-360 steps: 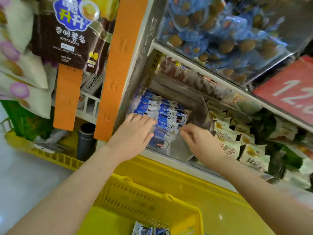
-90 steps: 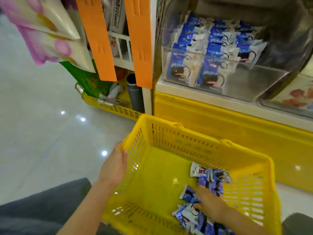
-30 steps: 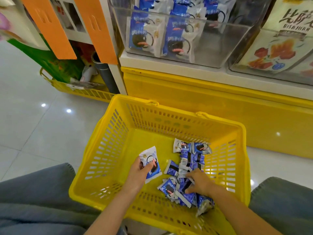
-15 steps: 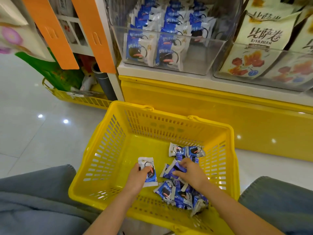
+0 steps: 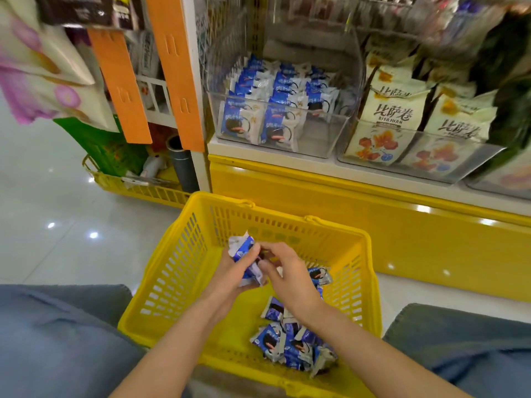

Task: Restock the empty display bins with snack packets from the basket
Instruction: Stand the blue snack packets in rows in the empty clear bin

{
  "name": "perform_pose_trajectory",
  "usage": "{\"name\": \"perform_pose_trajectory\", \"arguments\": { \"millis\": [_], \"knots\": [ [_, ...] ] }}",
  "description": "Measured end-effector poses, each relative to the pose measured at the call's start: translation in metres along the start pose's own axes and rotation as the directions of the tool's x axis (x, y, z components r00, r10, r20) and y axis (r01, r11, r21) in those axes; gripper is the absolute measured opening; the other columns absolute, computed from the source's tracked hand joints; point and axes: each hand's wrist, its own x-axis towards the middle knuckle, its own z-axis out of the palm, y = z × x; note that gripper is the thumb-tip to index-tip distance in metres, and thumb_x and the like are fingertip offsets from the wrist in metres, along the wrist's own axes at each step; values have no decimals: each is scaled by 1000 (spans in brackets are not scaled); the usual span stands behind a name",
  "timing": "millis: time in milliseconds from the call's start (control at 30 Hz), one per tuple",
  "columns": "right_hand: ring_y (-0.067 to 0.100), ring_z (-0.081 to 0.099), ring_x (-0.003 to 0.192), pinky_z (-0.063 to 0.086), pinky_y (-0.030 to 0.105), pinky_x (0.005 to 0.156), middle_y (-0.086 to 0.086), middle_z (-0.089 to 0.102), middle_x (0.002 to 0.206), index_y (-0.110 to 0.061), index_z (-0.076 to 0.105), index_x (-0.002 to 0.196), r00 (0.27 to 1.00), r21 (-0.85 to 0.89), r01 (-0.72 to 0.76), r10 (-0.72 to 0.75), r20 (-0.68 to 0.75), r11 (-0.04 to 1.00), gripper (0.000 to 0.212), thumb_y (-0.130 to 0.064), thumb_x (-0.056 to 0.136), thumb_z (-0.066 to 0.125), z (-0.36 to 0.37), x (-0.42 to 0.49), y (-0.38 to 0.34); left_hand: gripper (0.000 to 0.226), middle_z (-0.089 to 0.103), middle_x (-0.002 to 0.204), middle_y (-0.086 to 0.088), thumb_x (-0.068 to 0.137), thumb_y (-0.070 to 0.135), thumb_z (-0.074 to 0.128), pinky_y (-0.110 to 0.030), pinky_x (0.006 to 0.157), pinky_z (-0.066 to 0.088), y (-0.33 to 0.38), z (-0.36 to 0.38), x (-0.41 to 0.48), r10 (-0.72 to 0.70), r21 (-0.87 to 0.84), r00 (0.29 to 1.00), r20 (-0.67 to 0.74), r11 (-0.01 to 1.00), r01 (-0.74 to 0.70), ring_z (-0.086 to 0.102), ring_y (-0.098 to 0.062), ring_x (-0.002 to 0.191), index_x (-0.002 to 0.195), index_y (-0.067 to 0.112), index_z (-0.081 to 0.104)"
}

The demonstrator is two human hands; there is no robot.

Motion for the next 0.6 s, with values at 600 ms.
{"name": "perform_pose_trajectory", "arguments": {
  "millis": [600],
  "knots": [
    [-1,64,80,50,13,70,-7,71,91,-20,65,102,995,193,-93,83,62,977,17,-30,88,59,-91,26,-79,11,61,83,6,92,25,54,-17,53,52,131,32,-18,451,427,872,188,763,-486,63,0,69,86,23,45]
  ]
}}
